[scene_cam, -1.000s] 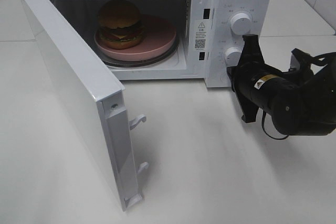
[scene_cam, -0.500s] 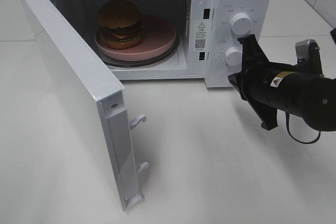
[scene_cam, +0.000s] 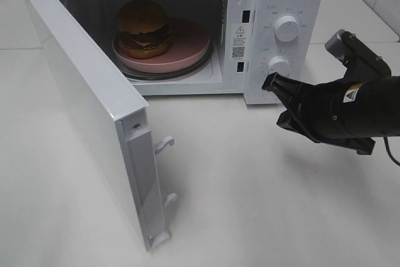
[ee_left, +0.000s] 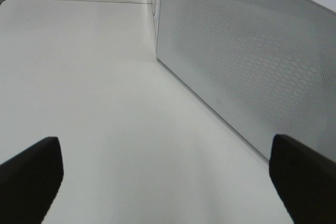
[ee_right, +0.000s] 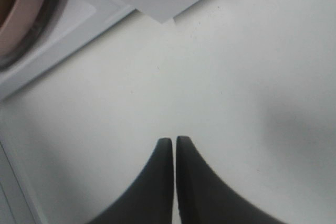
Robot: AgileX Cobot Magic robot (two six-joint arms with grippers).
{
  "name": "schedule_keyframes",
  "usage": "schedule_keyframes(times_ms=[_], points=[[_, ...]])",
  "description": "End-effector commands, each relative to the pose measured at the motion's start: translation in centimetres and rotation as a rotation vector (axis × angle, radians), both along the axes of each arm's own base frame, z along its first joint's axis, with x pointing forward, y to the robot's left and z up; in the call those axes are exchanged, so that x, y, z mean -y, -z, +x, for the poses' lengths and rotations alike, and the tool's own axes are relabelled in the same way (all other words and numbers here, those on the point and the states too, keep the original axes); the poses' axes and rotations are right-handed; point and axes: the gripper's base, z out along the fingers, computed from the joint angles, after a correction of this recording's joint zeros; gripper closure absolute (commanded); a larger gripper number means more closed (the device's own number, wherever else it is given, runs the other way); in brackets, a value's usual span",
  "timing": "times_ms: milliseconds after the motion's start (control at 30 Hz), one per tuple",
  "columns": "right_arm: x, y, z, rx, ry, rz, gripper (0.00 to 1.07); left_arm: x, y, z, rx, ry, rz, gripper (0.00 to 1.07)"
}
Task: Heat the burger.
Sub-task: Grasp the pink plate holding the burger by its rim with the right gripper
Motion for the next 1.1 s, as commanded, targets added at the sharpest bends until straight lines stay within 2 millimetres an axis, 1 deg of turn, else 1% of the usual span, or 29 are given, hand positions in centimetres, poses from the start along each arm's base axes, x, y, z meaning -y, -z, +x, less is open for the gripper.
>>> schedule_keyframes(times_ms=[33,67,133,233,300,333,400,533,600,667,700,733,767,800,867,900,967,1000,1033,1100], points=[[0.3,-0.5,-1.2,-0.063,-0.138,-0.1,1.07,0.0,0.0,0.0,0.01,-0.002,-0.006,0.06],[0.3,-0.5,-1.2,-0.063,-0.138,-0.1,1.07,0.0,0.0,0.0,0.01,-0.002,-0.006,0.06],[0.4,-0.9,-2.1,-0.106,-0.206,-0.138,1.07,0.0,0.0,0.0,0.01,-0.002,-0.006,0.06],[0.5,-1.0,-2.4,-0.117,-0.23,-0.15,1.07,0.0,0.0,0.0,0.01,-0.002,-0.006,0.06],[0.7,-1.7,-3.5,-0.148,-0.325,-0.197,1.07,0.0,0.0,0.0,0.01,-0.002,-0.006,0.06],[0.7,-1.7,-3.5,-0.148,-0.325,-0.197,1.07,0.0,0.0,0.0,0.01,-0.002,-0.006,0.06],[0.9,-2.4,-4.3,-0.153,-0.391,-0.224,1.07,0.0,0.0,0.0,0.01,-0.002,-0.006,0.06],[1.2,-3.0,-5.0,-0.156,-0.451,-0.247,1.06,0.0,0.0,0.0,0.01,-0.002,-0.006,0.06],[1.3,-3.6,-5.6,-0.138,-0.535,-0.286,1.06,0.0,0.0,0.0,0.01,-0.002,-0.006,0.06],[1.4,-3.8,-5.8,-0.129,-0.567,-0.301,1.06,0.0,0.0,0.0,0.01,-0.002,-0.006,0.06],[1.4,-4.3,-6.0,-0.114,-0.625,-0.326,1.06,0.0,0.0,0.0,0.01,-0.002,-0.006,0.06],[1.4,-4.3,-6.0,-0.114,-0.625,-0.326,1.06,0.0,0.0,0.0,0.01,-0.002,-0.006,0.06],[1.4,-4.8,-6.2,-0.11,-0.68,-0.348,1.06,0.0,0.0,0.0,0.01,-0.002,-0.006,0.06],[1.4,-4.8,-6.2,-0.11,-0.68,-0.348,1.06,0.0,0.0,0.0,0.01,-0.002,-0.006,0.06],[1.3,-5.8,-6.1,-0.082,-0.758,-0.385,1.06,0.0,0.0,0.0,0.01,-0.002,-0.006,0.06],[1.3,-5.8,-6.1,-0.082,-0.758,-0.385,1.06,0.0,0.0,0.0,0.01,-0.002,-0.006,0.06],[1.3,-7.0,-5.8,-0.041,-0.834,-0.446,1.06,0.0,0.0,0.0,0.01,-0.002,-0.006,0.06],[1.3,-7.0,-5.8,-0.041,-0.834,-0.446,1.06,0.0,0.0,0.0,0.01,-0.002,-0.006,0.06],[1.4,-7.6,-5.5,-0.022,-0.876,-0.492,1.05,0.0,0.0,0.0,0.01,-0.002,-0.006,0.06],[1.4,-7.9,-5.3,-0.006,-0.893,-0.517,1.05,0.0,0.0,0.0,0.01,-0.002,-0.006,0.06]])
